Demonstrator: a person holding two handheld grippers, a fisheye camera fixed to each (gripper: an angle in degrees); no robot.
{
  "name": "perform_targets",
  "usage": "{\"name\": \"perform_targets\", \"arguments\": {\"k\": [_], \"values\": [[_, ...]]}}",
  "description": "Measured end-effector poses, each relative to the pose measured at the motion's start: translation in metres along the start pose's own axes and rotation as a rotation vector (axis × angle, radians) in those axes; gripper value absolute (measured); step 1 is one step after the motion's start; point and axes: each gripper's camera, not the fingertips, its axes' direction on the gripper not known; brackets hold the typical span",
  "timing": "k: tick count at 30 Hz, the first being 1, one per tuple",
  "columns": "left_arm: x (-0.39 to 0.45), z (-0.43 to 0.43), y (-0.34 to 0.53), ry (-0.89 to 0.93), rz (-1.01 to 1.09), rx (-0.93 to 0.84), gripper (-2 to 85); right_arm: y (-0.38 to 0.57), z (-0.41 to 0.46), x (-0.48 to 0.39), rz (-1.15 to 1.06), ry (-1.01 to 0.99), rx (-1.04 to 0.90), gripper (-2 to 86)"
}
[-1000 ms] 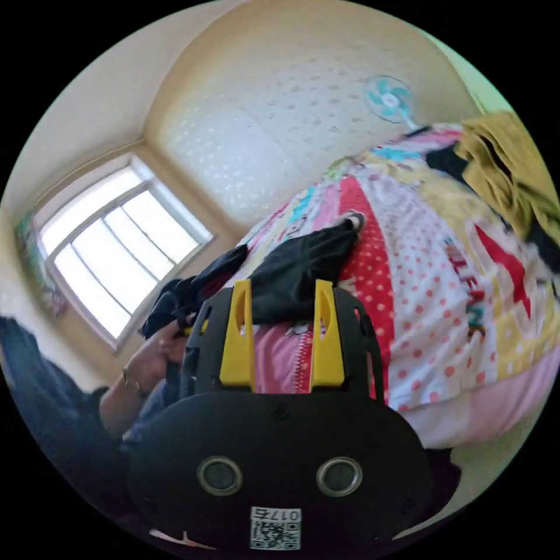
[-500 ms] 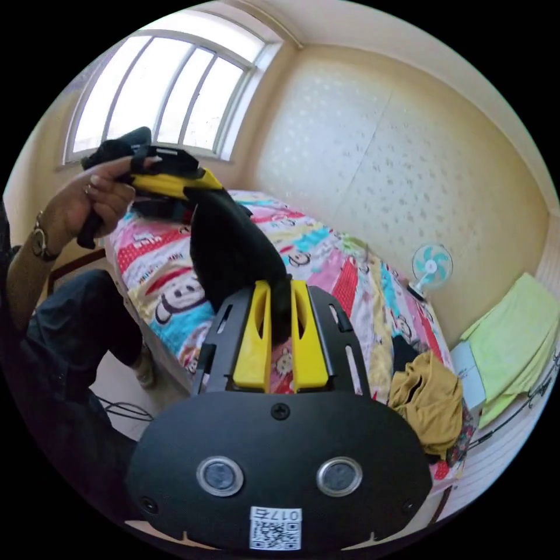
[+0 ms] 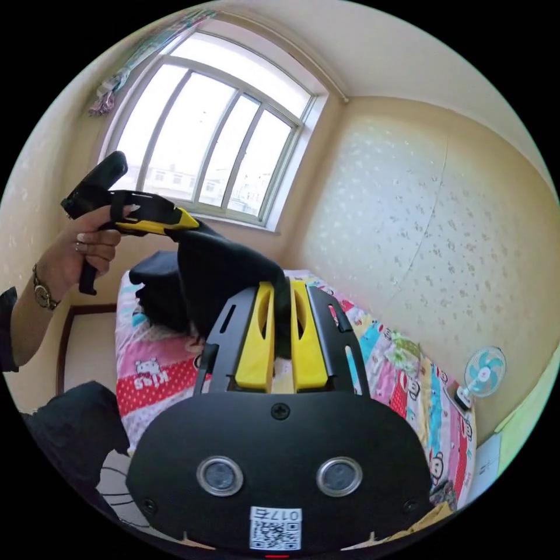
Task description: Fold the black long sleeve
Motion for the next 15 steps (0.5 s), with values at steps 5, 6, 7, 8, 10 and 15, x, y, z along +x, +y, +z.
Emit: {"name": "perform_targets", "arguments": {"k": [5, 6, 7, 8, 10, 15], "values": [[-0.050, 0.023, -0.010, -0.216, -0.005, -0.016, 8.1, -0.016, 0.082, 0.005, 0.103, -0.085, -0.101, 8.1], [-0.069, 0.033, 0.012, -0.278, -0.043, -0.037, 9.0, 0.003, 0.102, 0.002, 0.163, -0.115, -0.169, 8.6], [-0.079, 0.040, 0.025, -0.301, -0.064, -0.055, 9.4, 0.031, 0.117, -0.003, 0.224, -0.145, -0.227, 8.9], [-0.098, 0.053, 0.056, -0.334, -0.101, -0.102, 9.9, 0.048, 0.122, -0.005, 0.253, -0.167, -0.255, 9.1], [-0.120, 0.072, 0.110, -0.388, -0.141, -0.166, 10.0, 0.128, 0.131, -0.010, 0.407, -0.291, -0.383, 9.3], [-0.122, 0.141, 0.246, -0.459, -0.138, -0.443, 10.0, 0.271, 0.054, 0.001, 0.757, -0.410, -0.448, 9.1]]}}
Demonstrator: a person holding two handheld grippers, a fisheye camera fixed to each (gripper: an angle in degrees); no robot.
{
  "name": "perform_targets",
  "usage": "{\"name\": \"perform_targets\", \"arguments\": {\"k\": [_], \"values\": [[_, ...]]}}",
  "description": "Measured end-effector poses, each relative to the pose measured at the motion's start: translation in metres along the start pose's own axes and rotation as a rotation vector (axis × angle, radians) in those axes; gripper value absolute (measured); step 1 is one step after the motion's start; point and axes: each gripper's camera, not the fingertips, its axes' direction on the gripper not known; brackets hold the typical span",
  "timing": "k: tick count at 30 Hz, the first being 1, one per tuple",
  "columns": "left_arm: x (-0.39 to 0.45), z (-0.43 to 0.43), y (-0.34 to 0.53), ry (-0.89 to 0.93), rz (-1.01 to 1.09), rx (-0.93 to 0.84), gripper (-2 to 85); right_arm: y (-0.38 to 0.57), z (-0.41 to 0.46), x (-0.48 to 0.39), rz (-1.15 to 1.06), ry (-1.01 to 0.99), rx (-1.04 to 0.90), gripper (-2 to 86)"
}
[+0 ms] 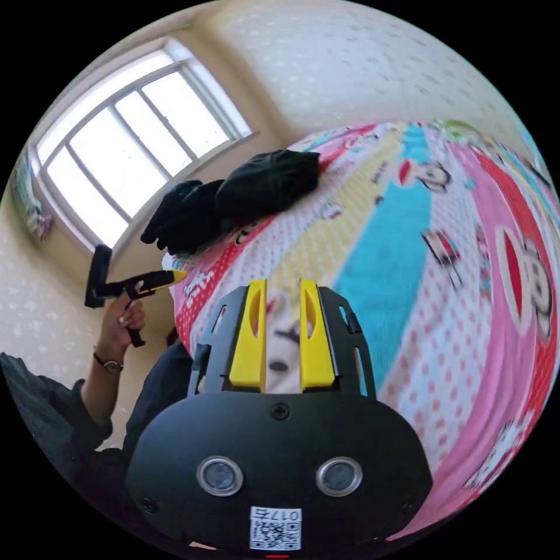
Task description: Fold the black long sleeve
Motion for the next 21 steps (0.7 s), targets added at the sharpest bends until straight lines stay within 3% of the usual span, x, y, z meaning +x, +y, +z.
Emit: {"name": "perform_targets", "arguments": {"k": [5, 9, 13, 15, 17, 21], "values": [[0.060, 0.025, 0.026, 0.127, 0.132, -0.003, 10.0, 0.084, -0.125, 0.048, 0.184, 0.118, 0.113, 9.6], [0.113, 0.052, 0.040, 0.157, 0.267, -0.003, 9.8, 0.123, -0.255, 0.069, 0.262, 0.480, 0.205, 10.4], [0.128, 0.115, 0.069, 0.159, 0.290, -0.090, 9.2, 0.148, -0.394, 0.074, 0.409, 0.808, 0.472, 11.9], [0.122, 0.111, 0.092, 0.133, 0.273, 0.098, 8.0, 0.153, -0.439, 0.076, 0.427, 0.853, 0.563, 12.5], [0.124, 0.111, 0.088, 0.110, 0.248, 0.077, 7.9, 0.150, -0.469, 0.085, 0.436, 0.868, 0.593, 13.2], [0.125, 0.114, 0.083, 0.081, 0.209, 0.099, 8.1, 0.124, -0.477, 0.134, 0.525, 0.764, 0.478, 15.1]]}}
